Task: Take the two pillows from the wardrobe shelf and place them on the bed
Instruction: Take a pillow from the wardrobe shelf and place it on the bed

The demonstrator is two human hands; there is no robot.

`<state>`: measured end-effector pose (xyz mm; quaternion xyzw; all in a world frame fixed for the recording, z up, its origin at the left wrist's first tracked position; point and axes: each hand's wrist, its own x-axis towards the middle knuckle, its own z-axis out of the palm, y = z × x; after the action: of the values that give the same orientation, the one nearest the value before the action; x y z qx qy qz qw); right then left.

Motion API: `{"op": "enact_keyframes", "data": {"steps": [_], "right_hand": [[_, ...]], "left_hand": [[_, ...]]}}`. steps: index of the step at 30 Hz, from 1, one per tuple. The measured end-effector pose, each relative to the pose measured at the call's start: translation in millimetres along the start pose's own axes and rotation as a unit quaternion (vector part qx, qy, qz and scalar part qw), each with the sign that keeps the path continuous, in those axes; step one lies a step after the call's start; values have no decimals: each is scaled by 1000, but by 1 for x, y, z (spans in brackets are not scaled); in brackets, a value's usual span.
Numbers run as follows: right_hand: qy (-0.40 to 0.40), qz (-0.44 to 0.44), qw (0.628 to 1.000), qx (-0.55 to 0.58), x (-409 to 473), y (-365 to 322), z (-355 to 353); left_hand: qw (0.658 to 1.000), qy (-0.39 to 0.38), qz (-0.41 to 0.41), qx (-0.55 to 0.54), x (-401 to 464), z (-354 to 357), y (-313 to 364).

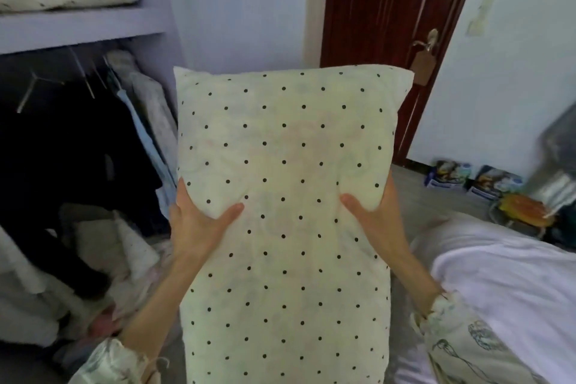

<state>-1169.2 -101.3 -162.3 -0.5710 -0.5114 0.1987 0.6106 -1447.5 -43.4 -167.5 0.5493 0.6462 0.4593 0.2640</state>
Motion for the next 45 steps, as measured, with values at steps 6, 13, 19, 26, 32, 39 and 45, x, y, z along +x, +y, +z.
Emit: {"op": "enact_keyframes", "data": {"steps": [6, 13, 19, 26, 32, 39, 45], "right_hand": [[80, 78, 990, -86, -35, 49, -103], [180, 123, 960, -177, -23, 67, -201], [236, 137, 936, -220, 20, 91, -246], [294, 151, 916, -226, 121, 140, -265], [312, 164, 913, -206, 219, 179, -273], [330, 197, 899, -209, 316, 236, -300], [327, 196, 903, -199, 426, 298, -341]], "left_hand": [[996, -85, 0, 19, -53, 99, 17], [977, -212, 24, -13, -72, 202, 68], [963, -256, 64, -58, -44, 290, 109], [945, -293, 116, -92, 33, 409, 147], [948, -294, 115, -45, 104, 500, 179], [940, -312, 128, -43, 169, 605, 216], [939, -313, 139, -40, 224, 715, 254]]}}
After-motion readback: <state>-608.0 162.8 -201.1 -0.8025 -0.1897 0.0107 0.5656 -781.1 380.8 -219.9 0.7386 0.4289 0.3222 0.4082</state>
